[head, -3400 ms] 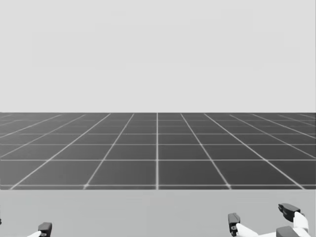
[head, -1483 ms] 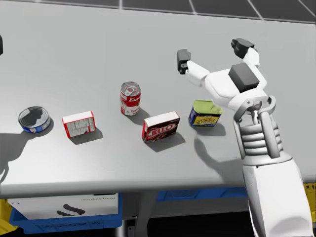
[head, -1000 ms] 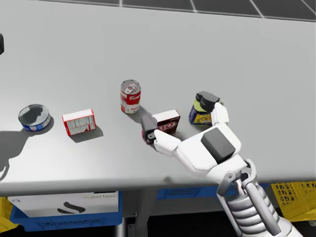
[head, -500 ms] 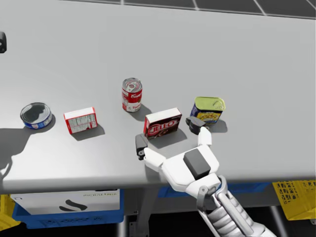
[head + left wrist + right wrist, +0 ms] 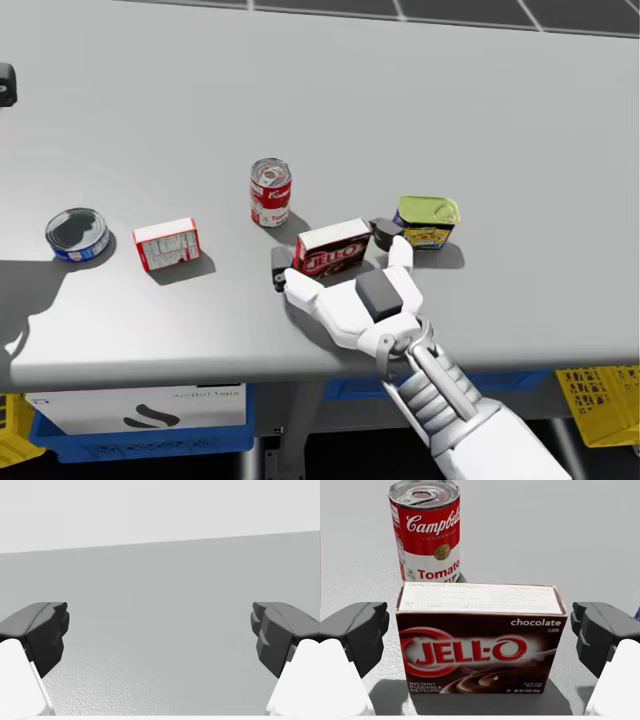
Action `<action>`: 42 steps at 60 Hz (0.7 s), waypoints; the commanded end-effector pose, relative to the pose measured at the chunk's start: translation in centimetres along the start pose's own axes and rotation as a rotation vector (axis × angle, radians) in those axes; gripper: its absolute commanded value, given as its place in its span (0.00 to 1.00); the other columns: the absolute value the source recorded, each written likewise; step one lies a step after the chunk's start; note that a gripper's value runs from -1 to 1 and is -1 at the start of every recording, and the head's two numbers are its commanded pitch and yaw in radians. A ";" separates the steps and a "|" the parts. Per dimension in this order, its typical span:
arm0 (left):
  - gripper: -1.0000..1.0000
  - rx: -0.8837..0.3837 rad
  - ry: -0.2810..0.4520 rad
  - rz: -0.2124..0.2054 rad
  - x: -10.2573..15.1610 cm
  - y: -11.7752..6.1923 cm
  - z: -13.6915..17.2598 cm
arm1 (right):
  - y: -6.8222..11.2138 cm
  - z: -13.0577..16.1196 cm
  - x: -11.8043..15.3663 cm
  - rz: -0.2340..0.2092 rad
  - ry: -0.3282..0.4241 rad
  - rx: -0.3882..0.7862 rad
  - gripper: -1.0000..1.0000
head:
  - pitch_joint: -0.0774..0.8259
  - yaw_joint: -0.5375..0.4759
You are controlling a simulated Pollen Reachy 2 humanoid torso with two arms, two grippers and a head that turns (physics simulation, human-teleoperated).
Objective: Lift the pudding box off the table.
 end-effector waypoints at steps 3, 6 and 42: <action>0.00 -0.001 -0.002 -0.001 0.1 0.0 0.0 | 2.2 -1.8 0.4 -0.088 0.014 0.006 0.00 | 0.91 0.38; 0.00 -0.001 -0.002 0.000 0.1 0.0 0.0 | 2.3 -2.0 0.4 -0.085 0.022 0.003 0.00 | 0.91 0.38; 0.00 -0.003 0.001 -0.005 0.0 -0.2 0.1 | 2.2 -1.9 -0.3 -0.091 0.022 0.044 1.00 | 0.64 0.38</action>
